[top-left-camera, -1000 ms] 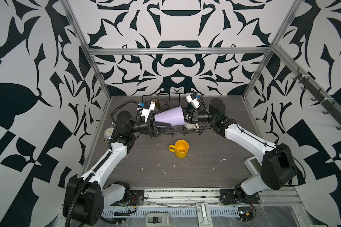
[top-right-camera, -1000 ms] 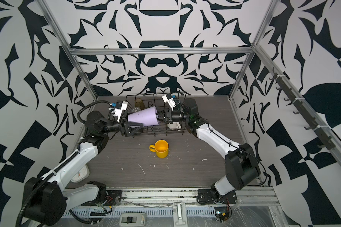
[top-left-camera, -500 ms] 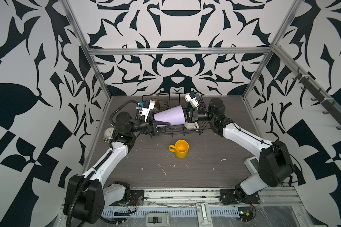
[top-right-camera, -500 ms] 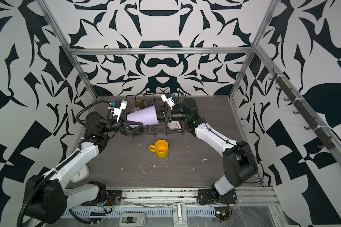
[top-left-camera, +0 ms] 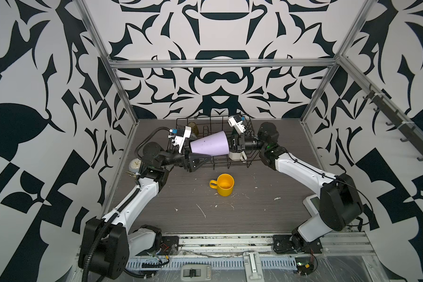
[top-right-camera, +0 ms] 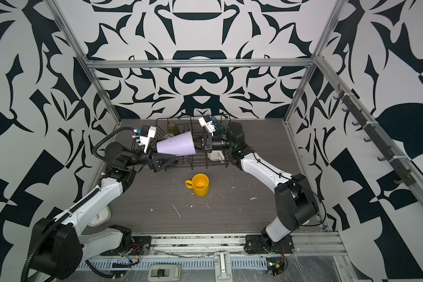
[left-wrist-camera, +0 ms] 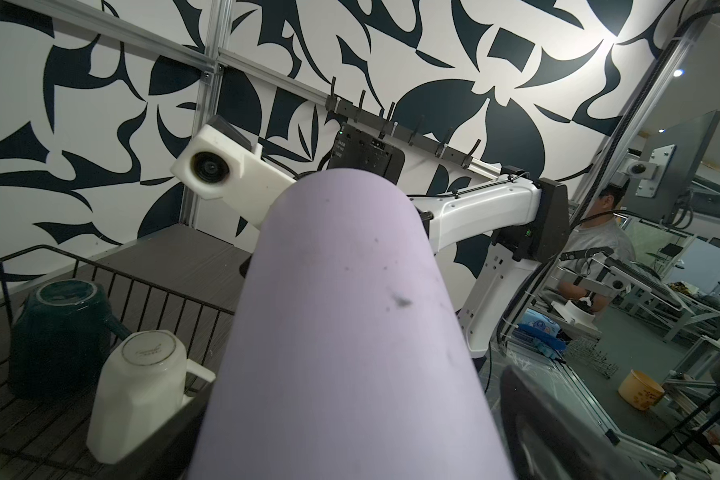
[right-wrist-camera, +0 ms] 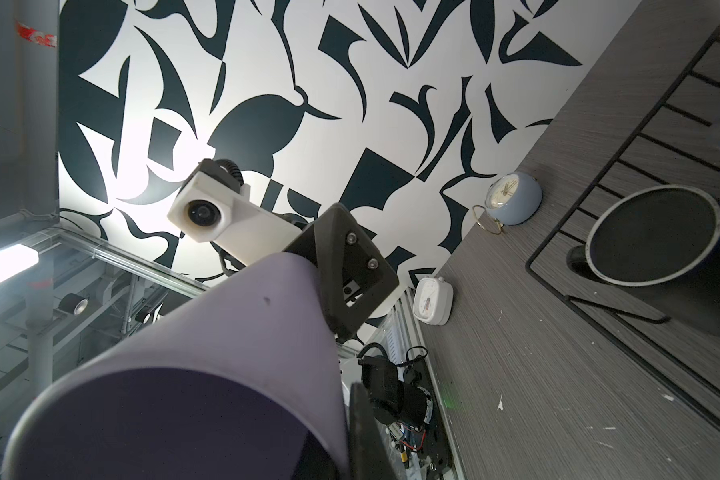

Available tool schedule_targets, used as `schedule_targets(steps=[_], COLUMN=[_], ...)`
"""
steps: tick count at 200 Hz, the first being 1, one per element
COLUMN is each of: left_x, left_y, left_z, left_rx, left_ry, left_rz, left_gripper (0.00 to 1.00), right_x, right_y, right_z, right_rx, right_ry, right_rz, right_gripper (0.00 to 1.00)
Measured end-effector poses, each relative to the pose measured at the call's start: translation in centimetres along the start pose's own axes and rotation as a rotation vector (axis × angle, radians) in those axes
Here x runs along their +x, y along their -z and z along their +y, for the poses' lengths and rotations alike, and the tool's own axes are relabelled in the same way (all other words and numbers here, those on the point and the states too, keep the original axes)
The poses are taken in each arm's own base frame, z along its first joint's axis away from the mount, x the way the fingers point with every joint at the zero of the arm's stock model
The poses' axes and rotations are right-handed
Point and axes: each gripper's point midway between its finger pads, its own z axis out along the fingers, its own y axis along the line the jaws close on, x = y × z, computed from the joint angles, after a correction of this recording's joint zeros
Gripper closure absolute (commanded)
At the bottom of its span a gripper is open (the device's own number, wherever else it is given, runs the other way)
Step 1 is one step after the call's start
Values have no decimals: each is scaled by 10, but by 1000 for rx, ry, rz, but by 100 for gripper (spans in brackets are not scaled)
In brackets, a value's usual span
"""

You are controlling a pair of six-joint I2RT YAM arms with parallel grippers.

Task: Load the cups into the dish rack
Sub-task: 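Open the right gripper and withdraw it while the left gripper lifts the lavender cup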

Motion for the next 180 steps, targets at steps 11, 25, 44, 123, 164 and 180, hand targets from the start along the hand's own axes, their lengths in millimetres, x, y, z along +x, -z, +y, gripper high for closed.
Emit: schedule_targets(steps=[11,25,44,123,164,180], left_x=[0,2,2,-1,-1,0], left_y=[0,0,1,1,1,1], left_z=[0,0,1,4,4,4], left_rx=[-1,-3,-8,-36,-36,-35], left_ry=[-2,-4,-4,-46,-50,-48], left_rz=[-1,-4,-6,-22,-21,-20], left_gripper=[1,1,1,3,11,13], right_x=[0,1,2,4,6,7], right_y=[0,0,0,0,0,-1], right_z=[-1,-2,-3,-5,-4,-3], right_rx=[2,5,10,22,22,20], right_ry=[0,-1,-8,-16,-17,-16], right_rz=[1,2,5,8,11,15], right_gripper=[100,100,100,100,100,100])
